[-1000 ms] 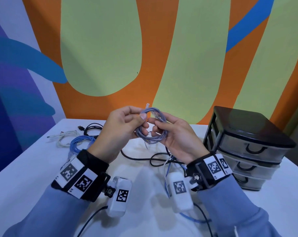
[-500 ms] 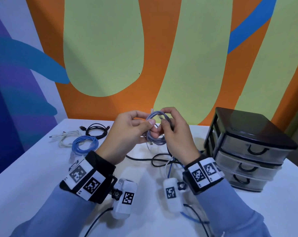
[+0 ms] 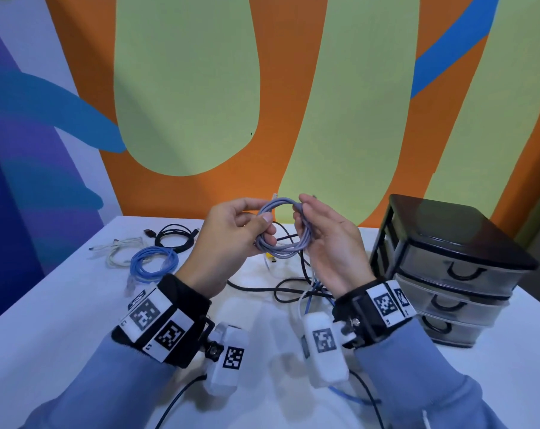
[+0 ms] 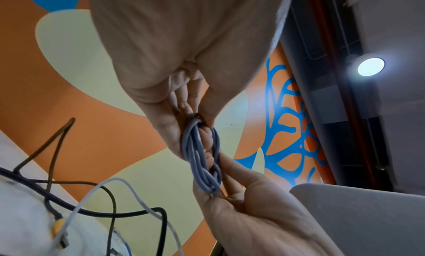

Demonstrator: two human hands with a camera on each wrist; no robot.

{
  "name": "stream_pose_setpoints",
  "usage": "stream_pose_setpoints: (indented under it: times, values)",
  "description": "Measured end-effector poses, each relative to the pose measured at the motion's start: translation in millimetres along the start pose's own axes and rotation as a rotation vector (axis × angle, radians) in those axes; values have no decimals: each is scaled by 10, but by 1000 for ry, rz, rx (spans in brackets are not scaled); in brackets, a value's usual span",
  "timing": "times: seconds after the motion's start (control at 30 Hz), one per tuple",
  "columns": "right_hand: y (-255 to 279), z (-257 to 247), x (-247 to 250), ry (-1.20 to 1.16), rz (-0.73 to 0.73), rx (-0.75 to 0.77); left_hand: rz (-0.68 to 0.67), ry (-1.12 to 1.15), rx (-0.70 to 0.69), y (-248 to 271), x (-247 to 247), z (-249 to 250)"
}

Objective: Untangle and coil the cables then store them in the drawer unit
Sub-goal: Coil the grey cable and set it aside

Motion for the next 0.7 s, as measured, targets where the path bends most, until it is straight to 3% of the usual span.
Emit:
stream_pose_setpoints:
  times: [0.17,0.37,0.5,0.6,0.7]
  values:
    - [64,-58,-39,389,2,240,34,-1,-12,7,10,19]
    - [124,-88,-136,354,-129,46,148,-302,-78,-45,189,18]
    - [144,-45,-184,449,-268,-83,224,-495,-139,-13,336,131]
    - [75,10,-81,802,-304,-99,246,-564,-146,85,501,284]
    - [58,46,39,1216,-333,-88,349,-640,-143,175,819,451]
Point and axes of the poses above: each hand's wrist, its own y-axis away from the middle knuckle, its own x-axis out of the back of the hand, z = x × y, the point moved 3 cm from there along -y, towards the middle knuckle, and after that the axes turned 8 degrees about -z, right-handed, at the moved point
